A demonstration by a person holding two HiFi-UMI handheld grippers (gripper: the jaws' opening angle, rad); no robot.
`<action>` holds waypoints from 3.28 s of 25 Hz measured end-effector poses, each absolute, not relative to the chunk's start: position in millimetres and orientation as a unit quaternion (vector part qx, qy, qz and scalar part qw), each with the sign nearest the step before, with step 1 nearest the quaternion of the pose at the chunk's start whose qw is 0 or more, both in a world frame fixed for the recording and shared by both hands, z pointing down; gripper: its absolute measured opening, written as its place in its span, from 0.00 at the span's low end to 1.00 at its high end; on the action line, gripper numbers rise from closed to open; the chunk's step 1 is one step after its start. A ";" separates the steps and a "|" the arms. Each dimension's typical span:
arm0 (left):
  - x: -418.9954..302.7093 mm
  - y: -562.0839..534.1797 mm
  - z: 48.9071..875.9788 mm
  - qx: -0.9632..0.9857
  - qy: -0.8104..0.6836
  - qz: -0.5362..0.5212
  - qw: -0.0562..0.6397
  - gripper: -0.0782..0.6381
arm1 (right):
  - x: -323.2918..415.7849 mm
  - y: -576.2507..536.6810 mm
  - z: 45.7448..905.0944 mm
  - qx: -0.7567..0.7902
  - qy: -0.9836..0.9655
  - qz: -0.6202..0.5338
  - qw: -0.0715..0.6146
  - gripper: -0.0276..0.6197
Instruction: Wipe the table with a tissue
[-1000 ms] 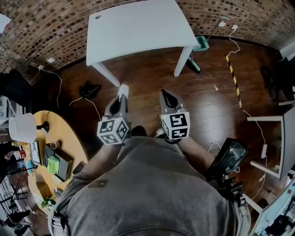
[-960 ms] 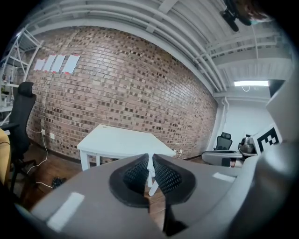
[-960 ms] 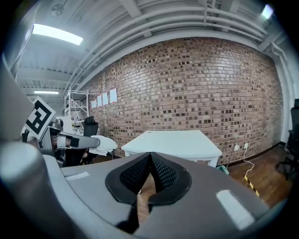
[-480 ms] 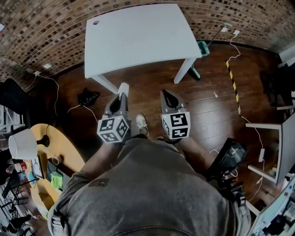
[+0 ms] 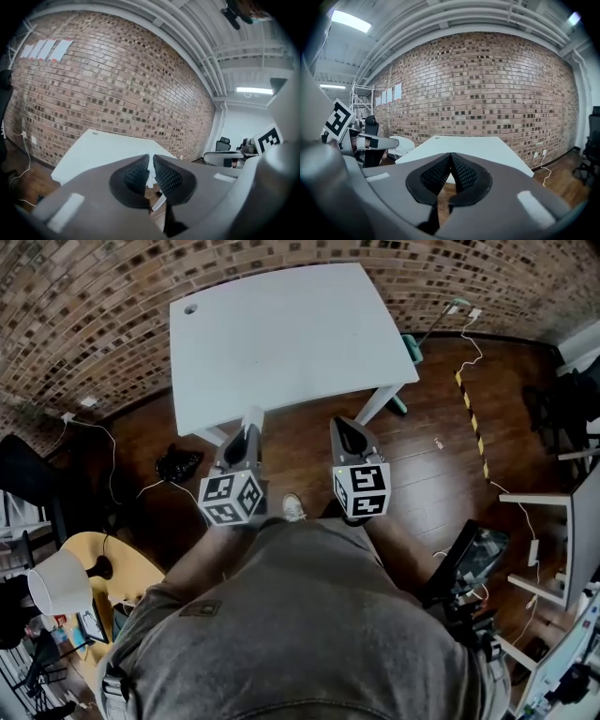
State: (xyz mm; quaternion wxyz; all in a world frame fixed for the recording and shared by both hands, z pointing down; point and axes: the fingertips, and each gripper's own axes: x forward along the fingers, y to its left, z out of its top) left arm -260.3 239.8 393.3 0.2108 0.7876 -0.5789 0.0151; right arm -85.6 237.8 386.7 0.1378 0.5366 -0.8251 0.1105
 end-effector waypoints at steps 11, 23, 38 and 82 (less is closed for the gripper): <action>-259.2 178.7 407.0 0.776 -0.587 0.026 0.227 0.13 | -84.6 173.0 399.8 0.525 -0.830 0.124 0.144 0.06; -241.5 94.7 424.8 0.720 -0.646 0.054 0.248 0.13 | -59.6 64.1 415.1 0.468 -0.858 0.151 0.147 0.06; -271.2 53.7 462.9 0.652 -0.703 0.080 0.273 0.13 | -67.3 0.5 452.3 0.413 -0.873 0.175 0.190 0.06; -293.3 5.9 602.7 0.636 -0.655 0.248 0.323 0.13 | -83.3 -63.3 514.0 0.413 -0.847 0.206 0.262 0.06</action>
